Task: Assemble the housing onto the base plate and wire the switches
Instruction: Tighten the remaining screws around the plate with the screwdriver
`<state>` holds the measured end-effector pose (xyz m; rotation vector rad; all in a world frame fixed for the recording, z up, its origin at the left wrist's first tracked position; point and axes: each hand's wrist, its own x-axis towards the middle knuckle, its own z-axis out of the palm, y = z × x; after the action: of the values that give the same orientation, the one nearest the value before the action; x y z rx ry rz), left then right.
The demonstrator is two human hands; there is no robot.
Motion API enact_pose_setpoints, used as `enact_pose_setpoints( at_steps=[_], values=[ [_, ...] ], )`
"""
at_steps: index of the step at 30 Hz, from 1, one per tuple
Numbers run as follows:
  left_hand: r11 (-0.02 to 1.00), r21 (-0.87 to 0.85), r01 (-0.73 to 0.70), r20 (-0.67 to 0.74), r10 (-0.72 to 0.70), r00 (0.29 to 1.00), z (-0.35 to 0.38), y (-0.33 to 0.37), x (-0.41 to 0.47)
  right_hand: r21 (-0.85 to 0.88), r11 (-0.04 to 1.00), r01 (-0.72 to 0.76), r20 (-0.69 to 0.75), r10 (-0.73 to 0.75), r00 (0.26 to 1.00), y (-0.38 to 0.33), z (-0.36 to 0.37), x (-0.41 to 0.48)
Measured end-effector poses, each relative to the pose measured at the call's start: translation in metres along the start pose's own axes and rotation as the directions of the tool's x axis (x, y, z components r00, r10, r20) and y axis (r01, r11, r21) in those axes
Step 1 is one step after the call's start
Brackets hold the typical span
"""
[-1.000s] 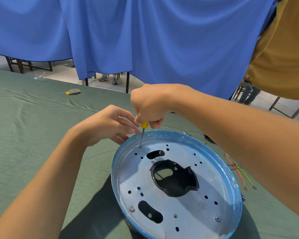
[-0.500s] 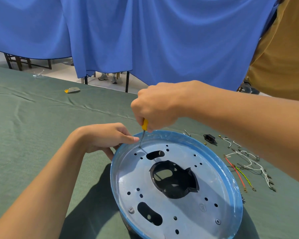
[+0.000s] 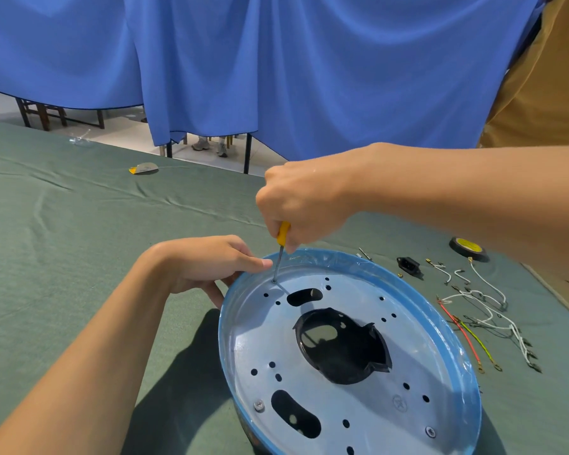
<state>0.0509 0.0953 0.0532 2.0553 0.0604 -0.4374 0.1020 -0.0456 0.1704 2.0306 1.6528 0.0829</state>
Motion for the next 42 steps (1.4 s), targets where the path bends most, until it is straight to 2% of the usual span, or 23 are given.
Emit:
enact_pose_setpoints(
  at_steps=[6, 9, 13, 16, 20, 23, 25, 28, 31, 35, 38, 42],
  values=[
    [0.999, -0.019, 0.028, -0.028, -0.029, 0.999, -0.001, -0.001, 0.004, 0.094, 0.982, -0.165, 0.076, 0.159, 0.984, 0.005, 0.004, -0.002],
    [0.999, 0.004, 0.032, 0.009, -0.032, 0.999, -0.001, 0.001, 0.002, 0.126, 0.958, -0.257, 0.094, 0.246, 0.965, 0.0, 0.003, -0.001],
    [0.999, 0.045, 0.023, 0.017, -0.024, 1.0, 0.0, 0.003, 0.001, 0.227, 0.88, -0.417, 0.198, 0.378, 0.904, -0.006, -0.001, 0.006],
    [0.997, 0.068, 0.039, -0.042, -0.037, 0.998, 0.002, 0.006, 0.003, 0.306, 0.814, -0.494, 0.267, 0.424, 0.865, -0.005, 0.0, -0.001],
    [0.988, 0.144, 0.063, -0.105, -0.048, 0.993, 0.009, 0.012, 0.008, 0.362, 0.768, -0.528, 0.246, 0.468, 0.849, -0.005, 0.012, -0.021],
    [0.98, 0.177, 0.093, -0.146, -0.068, 0.987, 0.013, 0.016, 0.01, 0.398, 0.729, -0.557, 0.151, 0.546, 0.824, -0.005, 0.032, -0.044],
    [0.978, 0.178, 0.113, -0.163, -0.084, 0.983, 0.015, 0.019, 0.01, 0.456, 0.668, -0.589, 0.053, 0.64, 0.767, -0.001, 0.048, -0.066],
    [0.98, 0.145, 0.138, -0.207, -0.107, 0.973, 0.018, 0.024, 0.009, 0.628, 0.479, -0.613, -0.035, 0.805, 0.593, 0.004, 0.081, -0.102],
    [0.985, 0.088, 0.146, -0.267, -0.118, 0.957, 0.02, 0.027, 0.009, 0.801, 0.301, -0.517, -0.104, 0.921, 0.374, -0.006, 0.119, -0.128],
    [0.994, -0.005, 0.112, -0.247, -0.11, 0.963, 0.021, 0.025, 0.01, 0.919, 0.204, -0.339, -0.151, 0.973, 0.178, -0.022, 0.154, -0.143],
    [0.989, -0.104, 0.102, -0.171, -0.119, 0.978, 0.021, 0.022, 0.01, 0.957, 0.153, -0.245, -0.135, 0.987, 0.089, -0.027, 0.165, -0.149],
    [0.972, -0.215, 0.09, -0.122, -0.118, 0.986, 0.021, 0.019, 0.009, 0.98, 0.103, -0.17, -0.093, 0.993, 0.067, -0.033, 0.178, -0.152]
  ],
)
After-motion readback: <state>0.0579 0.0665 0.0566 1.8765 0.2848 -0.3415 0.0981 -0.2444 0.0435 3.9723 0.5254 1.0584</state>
